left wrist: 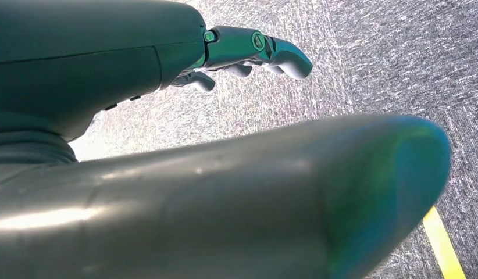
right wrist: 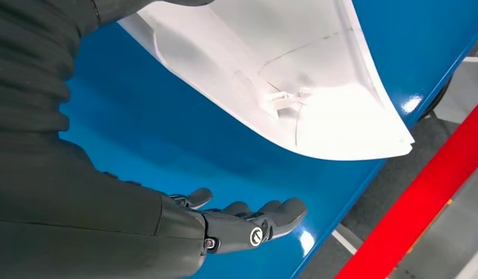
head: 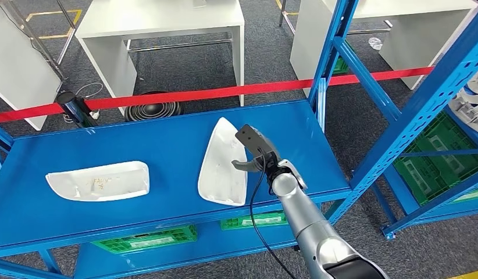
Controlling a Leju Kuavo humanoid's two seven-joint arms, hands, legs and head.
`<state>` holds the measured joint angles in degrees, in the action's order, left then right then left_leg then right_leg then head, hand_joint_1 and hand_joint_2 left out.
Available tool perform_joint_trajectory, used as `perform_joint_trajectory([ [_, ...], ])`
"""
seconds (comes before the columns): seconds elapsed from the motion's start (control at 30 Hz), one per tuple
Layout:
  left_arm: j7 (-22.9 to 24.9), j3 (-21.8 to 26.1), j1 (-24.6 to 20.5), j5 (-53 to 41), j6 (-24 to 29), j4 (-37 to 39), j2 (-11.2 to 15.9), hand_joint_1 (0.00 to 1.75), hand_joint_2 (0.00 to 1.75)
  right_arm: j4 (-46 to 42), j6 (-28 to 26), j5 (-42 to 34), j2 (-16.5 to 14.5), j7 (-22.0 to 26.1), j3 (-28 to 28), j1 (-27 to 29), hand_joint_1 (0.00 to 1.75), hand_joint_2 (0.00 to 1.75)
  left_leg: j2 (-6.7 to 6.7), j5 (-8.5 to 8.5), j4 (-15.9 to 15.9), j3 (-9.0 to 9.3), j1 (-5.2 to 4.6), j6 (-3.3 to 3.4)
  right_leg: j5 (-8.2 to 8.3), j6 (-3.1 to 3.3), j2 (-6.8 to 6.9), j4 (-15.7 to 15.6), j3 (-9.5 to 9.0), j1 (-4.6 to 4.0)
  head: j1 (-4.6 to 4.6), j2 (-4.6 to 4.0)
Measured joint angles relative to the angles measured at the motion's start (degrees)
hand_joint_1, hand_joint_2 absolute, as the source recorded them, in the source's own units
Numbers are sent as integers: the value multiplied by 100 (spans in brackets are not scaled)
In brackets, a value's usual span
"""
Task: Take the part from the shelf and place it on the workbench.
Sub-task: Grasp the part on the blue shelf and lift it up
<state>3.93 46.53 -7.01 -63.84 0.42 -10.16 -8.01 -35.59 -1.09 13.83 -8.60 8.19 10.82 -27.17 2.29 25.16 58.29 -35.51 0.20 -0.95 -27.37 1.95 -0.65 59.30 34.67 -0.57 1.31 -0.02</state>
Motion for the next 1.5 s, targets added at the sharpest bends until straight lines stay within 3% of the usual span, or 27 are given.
perform_joint_trajectory([
  [0.93,20,0,-47,-131,-55,0,16,0,0,368,41,-168,-23,95,-87,-99,0,175,0,0,0,0,0,0,0,0,0,0,0,0,0,0],
  [0.97,20,0,-50,-132,-55,0,16,0,0,372,69,-197,-24,104,-91,-105,28,175,0,0,0,0,0,0,0,0,0,0,0,0,0,0],
  [1.07,20,0,-64,-154,-55,0,16,0,0,391,227,-349,-29,167,-110,-140,158,175,0,0,0,0,0,0,0,0,0,0,0,0,0,0],
  [1.1,20,0,-71,-163,-55,0,16,0,0,402,293,-415,-34,194,-123,-155,175,175,0,0,0,0,0,0,0,0,0,0,0,0,0,0],
  [1.5,23,0,-99,-199,-51,0,16,0,0,502,425,-656,-64,274,-169,-203,175,175,0,0,0,0,0,0,0,0,0,0,0,0,0,0],
])
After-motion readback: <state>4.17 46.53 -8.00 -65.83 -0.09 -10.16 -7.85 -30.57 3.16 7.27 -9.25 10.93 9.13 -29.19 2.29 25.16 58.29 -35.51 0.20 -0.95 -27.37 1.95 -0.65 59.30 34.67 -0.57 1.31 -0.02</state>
